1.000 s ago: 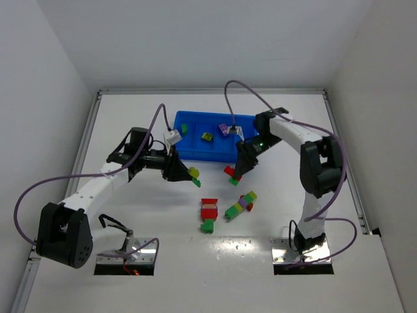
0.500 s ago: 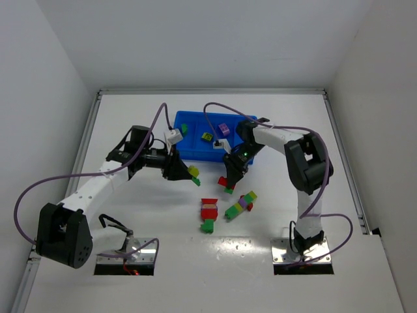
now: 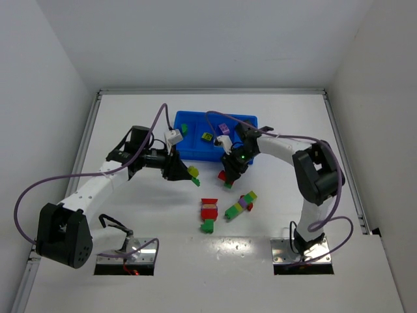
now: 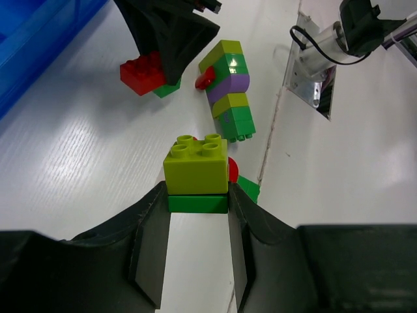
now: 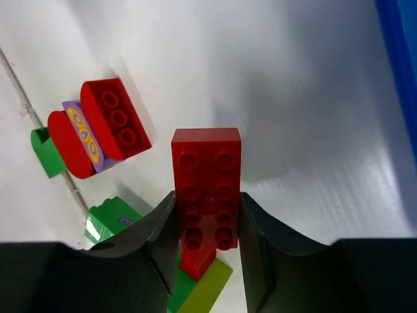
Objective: Sort the legos into containers by color
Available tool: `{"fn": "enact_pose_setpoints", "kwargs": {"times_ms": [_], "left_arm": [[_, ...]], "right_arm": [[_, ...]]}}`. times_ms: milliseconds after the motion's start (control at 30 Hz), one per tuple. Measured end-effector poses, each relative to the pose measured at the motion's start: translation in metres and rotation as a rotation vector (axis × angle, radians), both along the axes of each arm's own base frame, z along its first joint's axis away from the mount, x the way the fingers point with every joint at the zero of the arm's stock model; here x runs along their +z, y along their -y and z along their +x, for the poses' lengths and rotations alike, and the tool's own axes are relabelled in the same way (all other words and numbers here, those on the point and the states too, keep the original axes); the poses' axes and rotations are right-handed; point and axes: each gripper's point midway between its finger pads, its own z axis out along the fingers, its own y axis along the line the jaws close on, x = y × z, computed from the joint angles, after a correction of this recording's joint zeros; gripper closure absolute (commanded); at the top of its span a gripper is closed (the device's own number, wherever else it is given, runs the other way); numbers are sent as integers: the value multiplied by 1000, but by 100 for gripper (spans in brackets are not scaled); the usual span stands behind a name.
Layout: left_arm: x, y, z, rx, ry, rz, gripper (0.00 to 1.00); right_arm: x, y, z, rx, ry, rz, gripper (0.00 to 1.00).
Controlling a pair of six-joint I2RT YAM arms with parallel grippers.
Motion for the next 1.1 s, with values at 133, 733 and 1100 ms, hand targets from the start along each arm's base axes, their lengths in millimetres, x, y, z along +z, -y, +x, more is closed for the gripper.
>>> {"fn": "enact_pose_setpoints", "kwargs": {"times_ms": [133,733,1100], "left_arm": [[0,0,1,1,4,3,100],[1,3,-4,-32,4,-14,100],[-10,15,-17,-116,-80,-39,100]], "right_arm": [[8,-7,2,7,47,5,46],[104,-38,-27,153,16,296,33],[150,-90,-64,343,-30,439,33]]}}
